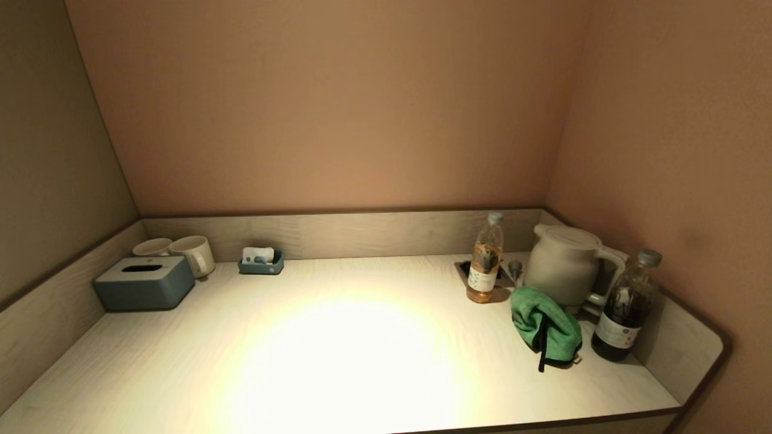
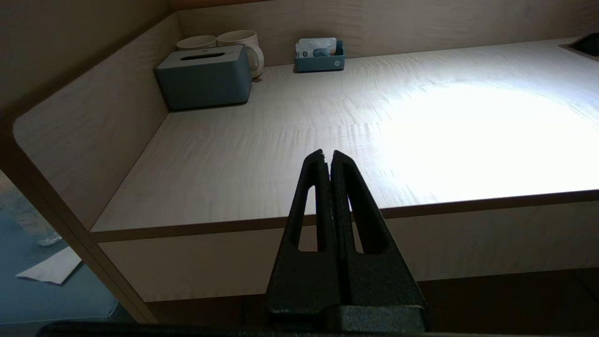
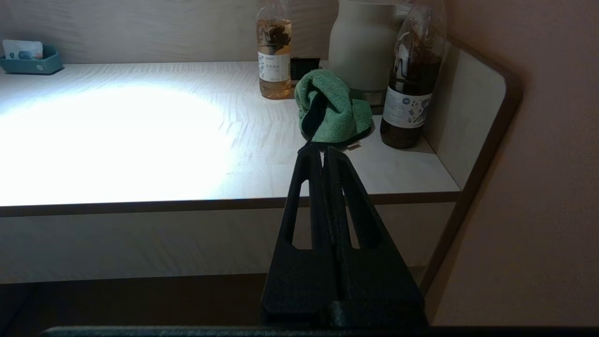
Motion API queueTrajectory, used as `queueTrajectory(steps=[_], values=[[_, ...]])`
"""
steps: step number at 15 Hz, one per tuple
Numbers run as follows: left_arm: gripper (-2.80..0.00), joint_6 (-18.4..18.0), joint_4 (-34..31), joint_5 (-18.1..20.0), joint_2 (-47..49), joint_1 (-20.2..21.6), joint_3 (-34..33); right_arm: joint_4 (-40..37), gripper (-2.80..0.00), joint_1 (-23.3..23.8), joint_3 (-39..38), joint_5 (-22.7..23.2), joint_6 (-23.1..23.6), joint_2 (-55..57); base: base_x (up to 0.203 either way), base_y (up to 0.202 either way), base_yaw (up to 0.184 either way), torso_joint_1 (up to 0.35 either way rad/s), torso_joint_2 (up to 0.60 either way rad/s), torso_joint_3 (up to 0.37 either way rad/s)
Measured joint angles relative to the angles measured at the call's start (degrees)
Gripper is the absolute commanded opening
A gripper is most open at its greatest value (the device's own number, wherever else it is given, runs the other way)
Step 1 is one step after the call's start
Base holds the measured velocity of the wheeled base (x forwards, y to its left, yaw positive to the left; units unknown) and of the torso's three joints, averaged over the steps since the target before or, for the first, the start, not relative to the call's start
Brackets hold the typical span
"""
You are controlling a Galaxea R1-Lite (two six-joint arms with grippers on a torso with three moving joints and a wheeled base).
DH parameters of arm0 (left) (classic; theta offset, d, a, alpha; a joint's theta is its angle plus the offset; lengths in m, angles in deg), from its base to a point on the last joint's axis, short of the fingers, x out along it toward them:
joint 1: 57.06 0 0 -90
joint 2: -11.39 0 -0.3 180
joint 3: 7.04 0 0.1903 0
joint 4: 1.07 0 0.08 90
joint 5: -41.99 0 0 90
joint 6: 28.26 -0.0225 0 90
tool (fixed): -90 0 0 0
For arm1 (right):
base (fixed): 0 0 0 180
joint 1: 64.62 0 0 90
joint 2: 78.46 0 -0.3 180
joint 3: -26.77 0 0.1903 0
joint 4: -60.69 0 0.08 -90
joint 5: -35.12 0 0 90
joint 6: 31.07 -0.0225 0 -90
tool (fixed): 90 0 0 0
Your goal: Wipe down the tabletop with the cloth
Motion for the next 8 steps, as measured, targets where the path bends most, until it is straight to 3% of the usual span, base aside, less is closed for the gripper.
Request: queueTrajectory(steps=[8], values=[[-2.80,0.03,0.00,0.00,0.00,0.00,0.00,0.01,-2.80,0.01,0.02,-0.06,-0.10,0.01,0.000,0.000,0.000,0.000,0.00,0.000]])
